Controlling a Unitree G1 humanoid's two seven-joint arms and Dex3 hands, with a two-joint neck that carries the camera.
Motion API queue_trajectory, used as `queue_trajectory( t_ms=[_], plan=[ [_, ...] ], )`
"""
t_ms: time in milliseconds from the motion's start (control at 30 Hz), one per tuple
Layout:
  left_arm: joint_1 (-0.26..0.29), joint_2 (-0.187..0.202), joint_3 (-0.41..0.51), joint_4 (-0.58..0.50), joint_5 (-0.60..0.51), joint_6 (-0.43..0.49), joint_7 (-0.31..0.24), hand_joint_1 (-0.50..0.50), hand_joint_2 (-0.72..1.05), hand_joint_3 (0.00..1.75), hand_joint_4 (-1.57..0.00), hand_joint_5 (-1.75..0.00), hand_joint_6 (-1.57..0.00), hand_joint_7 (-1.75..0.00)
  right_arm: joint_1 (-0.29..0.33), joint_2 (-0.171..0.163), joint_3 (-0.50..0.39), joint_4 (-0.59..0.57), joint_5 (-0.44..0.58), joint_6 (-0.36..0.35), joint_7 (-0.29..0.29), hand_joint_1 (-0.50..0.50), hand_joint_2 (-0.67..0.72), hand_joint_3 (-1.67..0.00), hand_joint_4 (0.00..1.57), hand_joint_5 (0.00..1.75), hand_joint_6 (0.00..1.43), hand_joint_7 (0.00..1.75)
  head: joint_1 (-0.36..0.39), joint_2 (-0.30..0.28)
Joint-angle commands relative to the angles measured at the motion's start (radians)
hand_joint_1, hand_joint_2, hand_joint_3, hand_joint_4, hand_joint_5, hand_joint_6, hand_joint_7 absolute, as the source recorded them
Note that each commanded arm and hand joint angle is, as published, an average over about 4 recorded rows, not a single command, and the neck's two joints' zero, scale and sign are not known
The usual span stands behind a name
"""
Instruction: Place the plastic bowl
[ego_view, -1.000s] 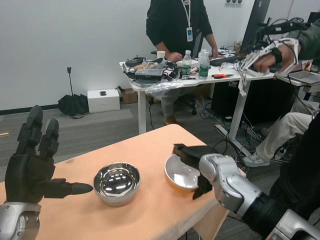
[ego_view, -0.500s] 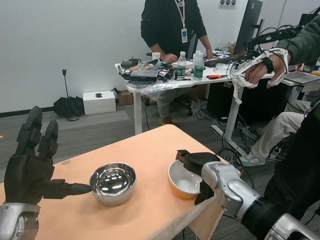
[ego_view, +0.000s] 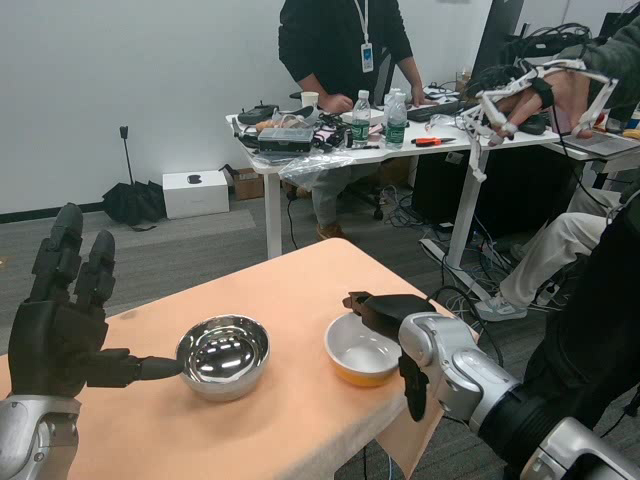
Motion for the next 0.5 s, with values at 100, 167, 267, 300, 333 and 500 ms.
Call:
queue_trajectory(
  t_ms=[100,167,267,300,333,500],
  plan=[
    [-0.006,0.009,0.002,0.003,-0.005,0.003,-0.002,-0.5,0.07,0.07,0.0,0.0,0.0,0.0,0.038,0.004,-0.079,-0.054,0.098,-0.002,0.023,-0.45,0.6,0.0,0.0,0.0,0.0,0.0,0.001,-0.003],
    [-0.006,0.008,0.002,0.002,-0.004,0.003,-0.002,-0.5,0.07,0.09,0.0,0.0,0.0,0.0,0.046,0.006,-0.109,-0.066,0.129,-0.009,0.026,-0.44,0.6,0.0,0.0,0.0,0.0,0.0,0.001,-0.003],
    [-0.005,0.007,0.002,0.002,-0.005,0.003,-0.002,-0.5,0.07,0.09,0.0,0.0,0.0,0.0,0.058,0.009,-0.148,-0.084,0.141,-0.028,0.025,-0.43,0.6,0.0,0.0,0.0,0.0,0.0,0.001,-0.001],
    [-0.005,0.008,0.002,0.002,-0.005,0.003,-0.002,-0.5,0.07,0.09,0.0,0.0,0.0,0.0,0.065,0.014,-0.17,-0.091,0.163,-0.044,0.015,-0.42,0.6,0.0,0.0,0.0,0.0,0.0,0.001,-0.001],
    [-0.005,0.008,0.002,0.003,-0.005,0.003,-0.002,-0.5,0.07,0.07,0.0,0.0,0.0,0.0,0.072,0.018,-0.192,-0.097,0.185,-0.059,0.005,-0.42,0.6,0.0,0.0,0.0,0.0,0.0,0.001,0.0],
    [-0.004,0.009,0.002,0.002,-0.004,0.003,-0.002,-0.5,0.07,0.09,0.0,0.0,0.0,0.0,0.121,0.045,-0.335,-0.089,0.435,-0.246,-0.143,-0.42,0.6,0.0,0.0,0.0,0.0,0.0,0.002,0.0]
  ],
)
